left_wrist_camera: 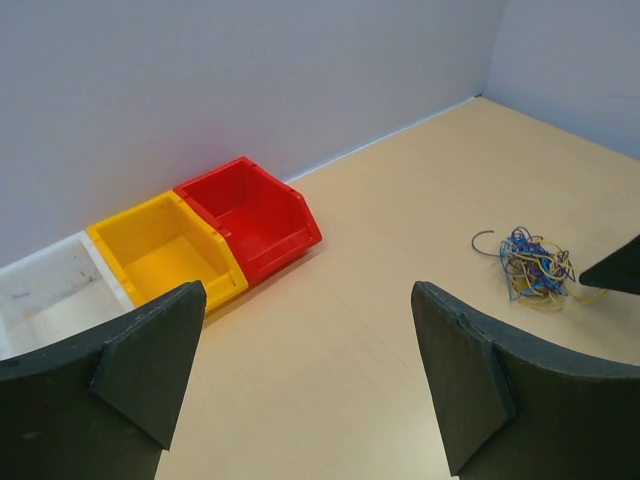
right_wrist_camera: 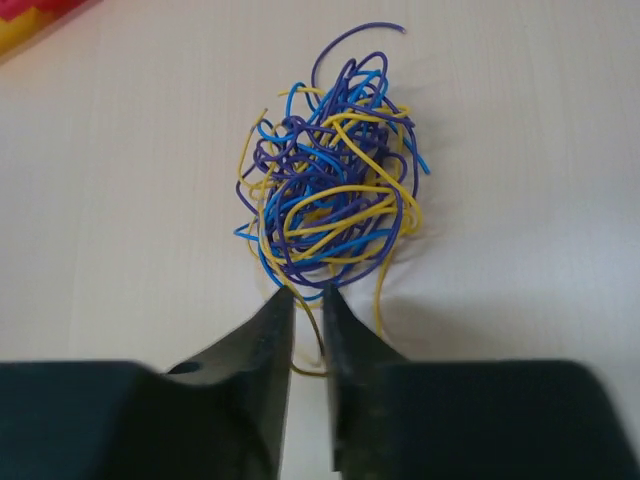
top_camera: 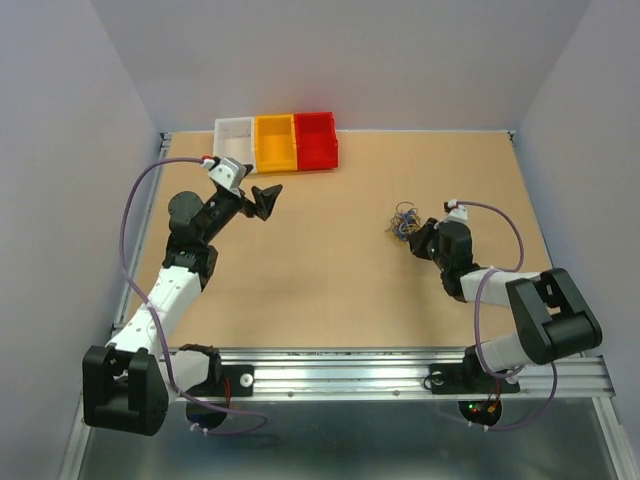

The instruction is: Untangle the cables

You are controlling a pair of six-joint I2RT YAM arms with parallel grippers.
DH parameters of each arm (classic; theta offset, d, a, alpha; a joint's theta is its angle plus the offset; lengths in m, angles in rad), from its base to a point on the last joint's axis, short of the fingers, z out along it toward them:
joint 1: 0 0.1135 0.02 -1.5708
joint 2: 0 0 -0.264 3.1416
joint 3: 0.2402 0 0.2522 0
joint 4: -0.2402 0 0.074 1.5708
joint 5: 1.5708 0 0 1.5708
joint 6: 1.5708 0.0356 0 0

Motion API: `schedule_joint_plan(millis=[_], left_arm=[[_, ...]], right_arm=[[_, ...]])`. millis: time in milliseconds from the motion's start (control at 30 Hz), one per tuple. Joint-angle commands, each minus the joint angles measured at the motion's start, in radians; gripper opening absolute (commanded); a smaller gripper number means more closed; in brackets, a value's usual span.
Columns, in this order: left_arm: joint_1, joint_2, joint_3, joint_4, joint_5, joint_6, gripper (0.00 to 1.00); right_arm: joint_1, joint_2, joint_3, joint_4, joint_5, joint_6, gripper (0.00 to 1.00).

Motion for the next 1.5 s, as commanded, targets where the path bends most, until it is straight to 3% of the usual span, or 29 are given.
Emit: schedule_joint_plan(millis=[0, 100, 267, 333, 367, 400, 433, 533, 600, 667, 767, 867, 900, 933, 1167, 1333, 1400, 1467], left_arm=[[-0.057, 0.014, 0.025, 0.018, -0.003, 0.094, 0.93], [-0.092, 0.015, 0.027, 0.002, -0.036, 0.128, 0.92], [-0.119, 0.014, 0.016, -0.01, 0.008, 0.174, 0.91], [-0.125, 0.018, 0.011, -0.016, 0.062, 0.219, 0.89], [-0.131, 0.02, 0.001, -0.018, 0.085, 0.233, 0.89], [-0.137, 0.024, -0.001, -0.016, 0.095, 0.243, 0.89], [-0.151, 0.027, -0.002, -0.016, 0.096, 0.259, 0.89], [-0.174, 0.033, -0.008, -0.019, 0.075, 0.28, 0.9], [-0.189, 0.043, -0.008, -0.024, 0.063, 0.29, 0.89], [-0.201, 0.047, -0.008, -0.028, 0.055, 0.301, 0.89], [-0.223, 0.052, -0.01, -0.036, 0.04, 0.321, 0.9], [-0.249, 0.07, -0.01, -0.045, 0.014, 0.356, 0.9], [-0.281, 0.093, -0.005, -0.05, -0.047, 0.37, 0.9], [-0.292, 0.107, -0.001, -0.056, -0.072, 0.378, 0.9], [-0.353, 0.251, 0.079, -0.154, -0.143, 0.431, 0.88], [-0.375, 0.34, 0.139, -0.235, -0.145, 0.459, 0.88], [-0.381, 0.407, 0.191, -0.294, -0.152, 0.456, 0.87], [-0.381, 0.448, 0.223, -0.318, -0.151, 0.444, 0.86]], right_arm=[[0.024, 0.078, 0.088, 0.138, -0.043, -0.038, 0.12], [0.099, 0.121, 0.118, 0.161, -0.175, -0.089, 0.0], [0.296, 0.097, 0.169, 0.163, -0.382, -0.184, 0.01], [0.331, 0.06, 0.16, 0.16, -0.401, -0.193, 0.11], [0.35, 0.005, 0.136, 0.16, -0.401, -0.193, 0.23], [0.354, -0.021, 0.122, 0.161, -0.4, -0.192, 0.54], [0.357, -0.053, 0.103, 0.161, -0.386, -0.193, 0.63], [0.357, -0.161, 0.039, 0.145, -0.297, -0.186, 0.73], [0.356, -0.208, 0.02, 0.111, -0.122, -0.175, 0.78], [0.356, -0.206, 0.032, 0.042, 0.018, -0.175, 0.79], [0.356, -0.128, 0.083, -0.01, 0.05, -0.182, 0.79], [0.357, -0.022, 0.151, -0.036, 0.03, -0.172, 0.71], [0.356, 0.007, 0.169, -0.038, 0.019, -0.173, 0.63], [0.356, 0.05, 0.192, -0.038, -0.019, -0.179, 0.6], [0.356, 0.192, 0.276, -0.033, -0.175, -0.213, 0.67], [0.356, 0.256, 0.309, -0.03, -0.191, -0.239, 0.68], [0.356, 0.271, 0.315, -0.032, -0.194, -0.245, 0.63], [0.356, 0.278, 0.318, -0.035, -0.203, -0.244, 0.49]])
